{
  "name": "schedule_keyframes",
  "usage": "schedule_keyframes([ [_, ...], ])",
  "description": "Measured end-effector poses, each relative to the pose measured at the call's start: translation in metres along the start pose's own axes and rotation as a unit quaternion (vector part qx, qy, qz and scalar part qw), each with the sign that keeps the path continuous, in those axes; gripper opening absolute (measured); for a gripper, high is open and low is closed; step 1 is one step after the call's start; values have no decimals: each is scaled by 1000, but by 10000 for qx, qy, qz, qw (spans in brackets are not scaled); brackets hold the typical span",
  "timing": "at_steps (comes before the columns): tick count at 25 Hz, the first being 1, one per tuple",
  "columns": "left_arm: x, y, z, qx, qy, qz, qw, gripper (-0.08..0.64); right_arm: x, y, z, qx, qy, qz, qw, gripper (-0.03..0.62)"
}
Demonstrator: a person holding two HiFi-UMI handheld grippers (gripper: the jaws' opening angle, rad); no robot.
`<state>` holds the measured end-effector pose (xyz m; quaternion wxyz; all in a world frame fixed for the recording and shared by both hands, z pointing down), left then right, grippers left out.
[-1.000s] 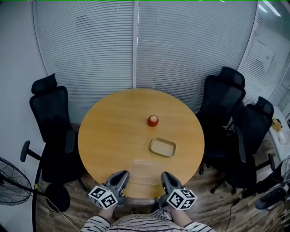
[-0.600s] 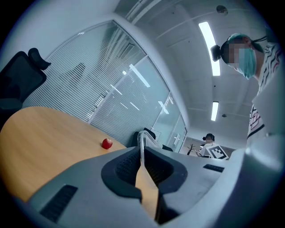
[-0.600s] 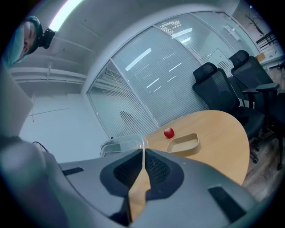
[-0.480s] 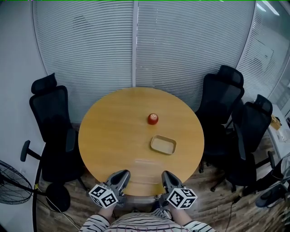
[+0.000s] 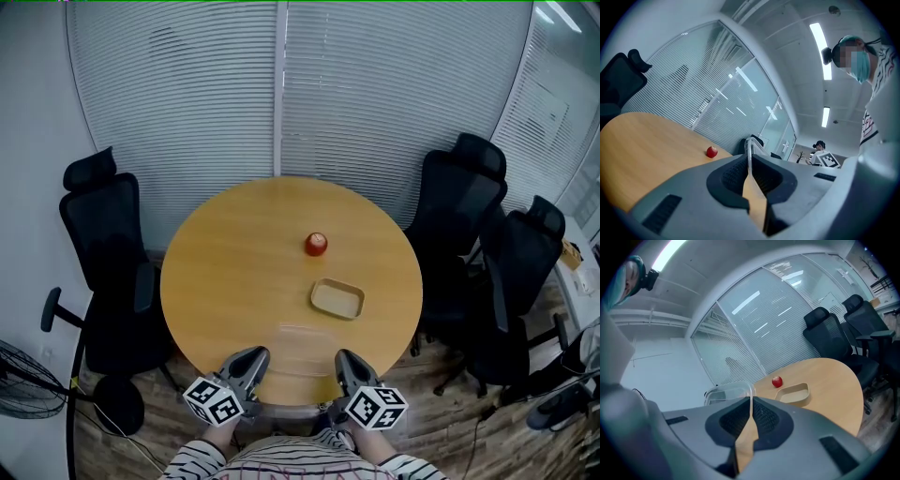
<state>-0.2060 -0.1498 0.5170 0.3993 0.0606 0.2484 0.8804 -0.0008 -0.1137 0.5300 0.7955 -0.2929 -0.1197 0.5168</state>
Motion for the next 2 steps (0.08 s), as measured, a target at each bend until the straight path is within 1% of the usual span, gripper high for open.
schedule_keyframes([
  [2,-3,1,-1,7,-1,-8,10000,46,-2,-2,-2,-4,1,8,10000,40],
])
Point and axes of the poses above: the fingertips, and each gripper's own axes: x backward along the fingers, y to its left, z out of its underside, the point moved 3 cm from there along x, backward along the fingers, and after that the axes turned 11 degrees about -z, right-handed, at the moved point
